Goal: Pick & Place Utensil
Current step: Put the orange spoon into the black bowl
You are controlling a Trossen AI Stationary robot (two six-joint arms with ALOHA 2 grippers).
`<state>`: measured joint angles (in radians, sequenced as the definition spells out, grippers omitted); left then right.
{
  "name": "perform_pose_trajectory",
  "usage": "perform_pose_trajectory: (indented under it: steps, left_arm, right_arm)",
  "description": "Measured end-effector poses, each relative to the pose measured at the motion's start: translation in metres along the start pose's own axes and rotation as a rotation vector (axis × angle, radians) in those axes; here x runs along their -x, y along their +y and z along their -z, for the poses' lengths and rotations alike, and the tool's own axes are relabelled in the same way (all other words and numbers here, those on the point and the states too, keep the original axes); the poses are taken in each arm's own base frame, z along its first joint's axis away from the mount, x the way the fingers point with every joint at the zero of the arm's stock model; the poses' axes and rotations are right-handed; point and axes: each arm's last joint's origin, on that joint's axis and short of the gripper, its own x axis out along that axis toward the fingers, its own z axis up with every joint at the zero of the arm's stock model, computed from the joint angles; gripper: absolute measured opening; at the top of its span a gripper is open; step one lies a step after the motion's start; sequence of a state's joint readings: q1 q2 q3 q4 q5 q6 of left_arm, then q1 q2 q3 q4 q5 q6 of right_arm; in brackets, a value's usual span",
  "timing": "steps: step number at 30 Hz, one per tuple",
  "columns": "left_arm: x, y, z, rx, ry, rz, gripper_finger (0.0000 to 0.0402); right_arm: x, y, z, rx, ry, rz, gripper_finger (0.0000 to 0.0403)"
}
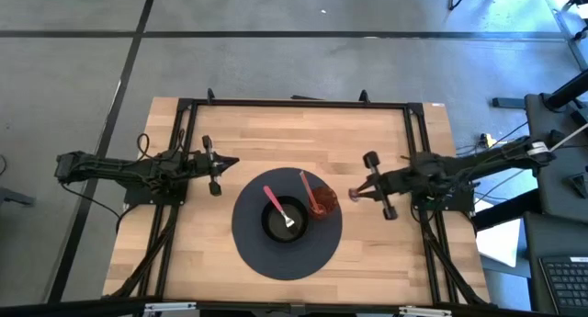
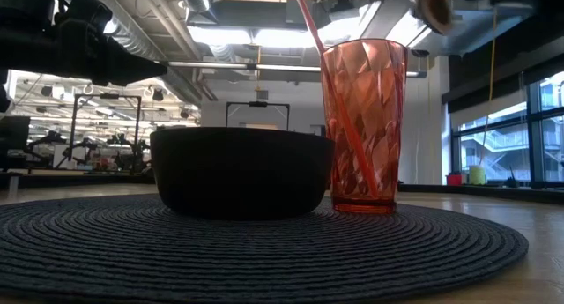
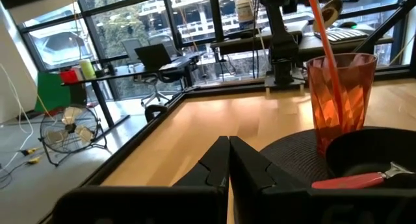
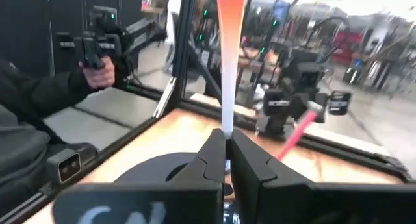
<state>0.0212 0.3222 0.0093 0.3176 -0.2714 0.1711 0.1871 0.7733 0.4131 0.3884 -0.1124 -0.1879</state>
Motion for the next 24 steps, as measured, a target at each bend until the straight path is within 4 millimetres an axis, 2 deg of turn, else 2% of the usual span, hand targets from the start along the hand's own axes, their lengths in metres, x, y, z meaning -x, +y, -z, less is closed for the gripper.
perform_pose_trajectory:
  steps: [10, 13, 18, 24]
  left_arm:
    - [0.000, 0.000, 0.001, -0.002, 0.008, 0.001, 0.0004]
    - [0.000, 0.000, 0.001, -0.002, 0.008, 0.001, 0.0004]
    - [0.000, 0.000, 0.001, -0.001, 0.008, 0.001, 0.0004]
    - [0.000, 0.000, 0.001, 0.002, 0.009, 0.002, 0.0004]
  right_arm:
    - [-0.084, -0.020, -0.057, 0.008, 0.197, -0.043, 0.0010]
    - [-0.109, -0.025, -0.068, 0.026, 0.250, -0.062, 0.0010]
    - [-0.151, -0.030, -0.077, 0.047, 0.305, -0.124, 0.0010]
    - [-0.191, -0.023, -0.061, 0.043, 0.240, -0.441, 0.0010]
